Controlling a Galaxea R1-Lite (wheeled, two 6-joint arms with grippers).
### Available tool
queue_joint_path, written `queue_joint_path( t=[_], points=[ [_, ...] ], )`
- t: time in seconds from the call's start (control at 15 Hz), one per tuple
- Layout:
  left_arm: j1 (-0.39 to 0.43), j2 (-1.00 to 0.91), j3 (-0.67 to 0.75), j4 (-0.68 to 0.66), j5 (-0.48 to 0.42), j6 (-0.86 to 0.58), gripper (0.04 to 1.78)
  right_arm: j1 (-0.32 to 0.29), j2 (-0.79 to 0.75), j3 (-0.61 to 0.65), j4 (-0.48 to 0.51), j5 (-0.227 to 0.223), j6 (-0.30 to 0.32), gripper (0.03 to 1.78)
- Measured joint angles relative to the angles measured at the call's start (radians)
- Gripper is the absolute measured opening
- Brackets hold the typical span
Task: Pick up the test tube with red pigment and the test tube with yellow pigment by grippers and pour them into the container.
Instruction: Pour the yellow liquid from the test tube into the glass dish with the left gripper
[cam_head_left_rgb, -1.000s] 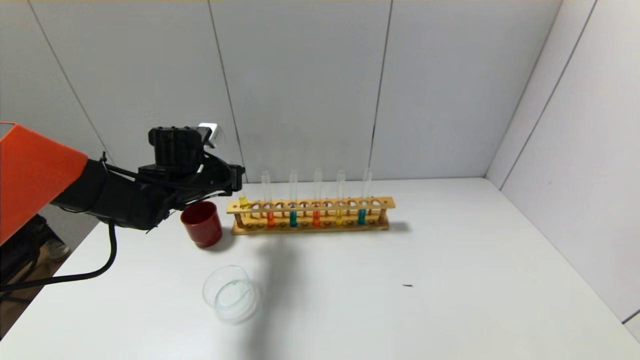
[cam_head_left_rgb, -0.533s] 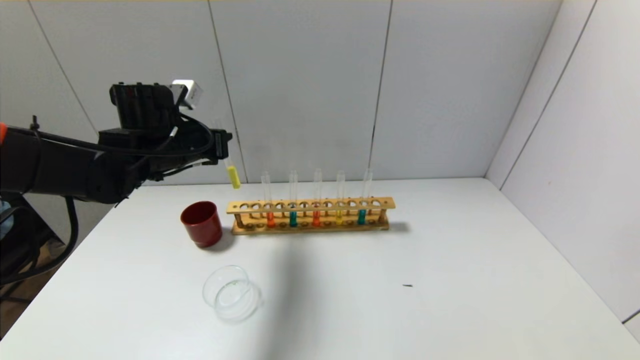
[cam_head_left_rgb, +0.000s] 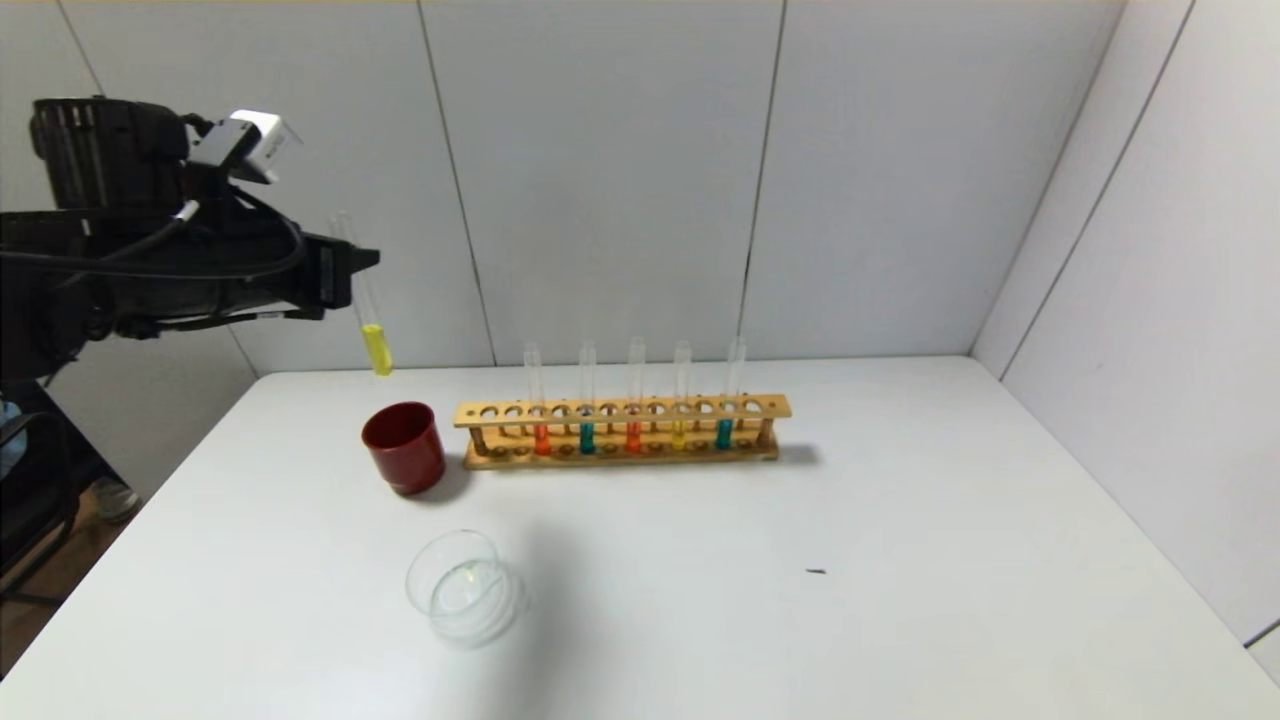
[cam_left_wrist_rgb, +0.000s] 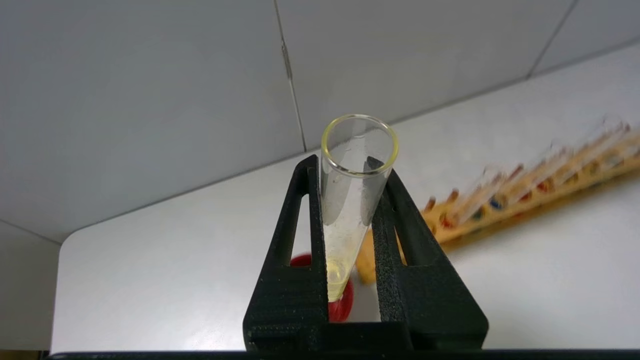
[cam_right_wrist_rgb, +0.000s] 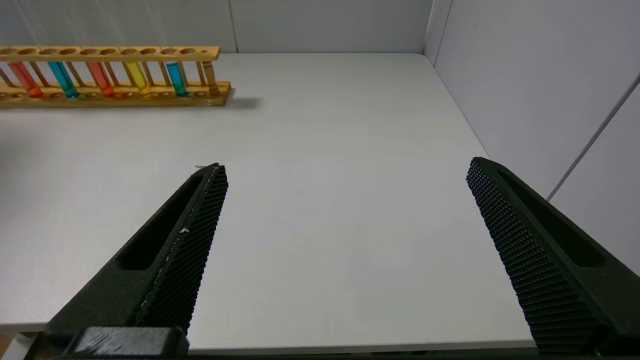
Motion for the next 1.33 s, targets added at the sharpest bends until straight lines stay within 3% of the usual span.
queue_joint_path(
  t=[0.27,0.4,0.47,0.6,1.0,1.33],
  points=[
    [0.172,-0.049,-0.011,0.092,-0.463,0.143,0.31,0.000,0.000,0.000,0.000,0.000,0.000,1.75],
    [0.215,-0.047,-0.053,0.128,-0.676,0.234,0.31,0.000,0.000,0.000,0.000,0.000,0.000,1.75],
    [0.221,-0.040,-0.074,0.133,-0.738,0.278,0.31,0.000,0.000,0.000,0.000,0.000,0.000,1.75],
    [0.213,-0.021,-0.100,0.147,-0.764,0.372,0.31,0.000,0.000,0.000,0.000,0.000,0.000,1.75],
    [0.111,0.041,-0.125,0.224,-0.730,0.689,0.31,0.000,0.000,0.000,0.000,0.000,0.000,1.75],
    [0.103,0.059,-0.036,0.249,-0.668,0.924,0.31,0.000,0.000,0.000,0.000,0.000,0.000,1.75]
  ],
)
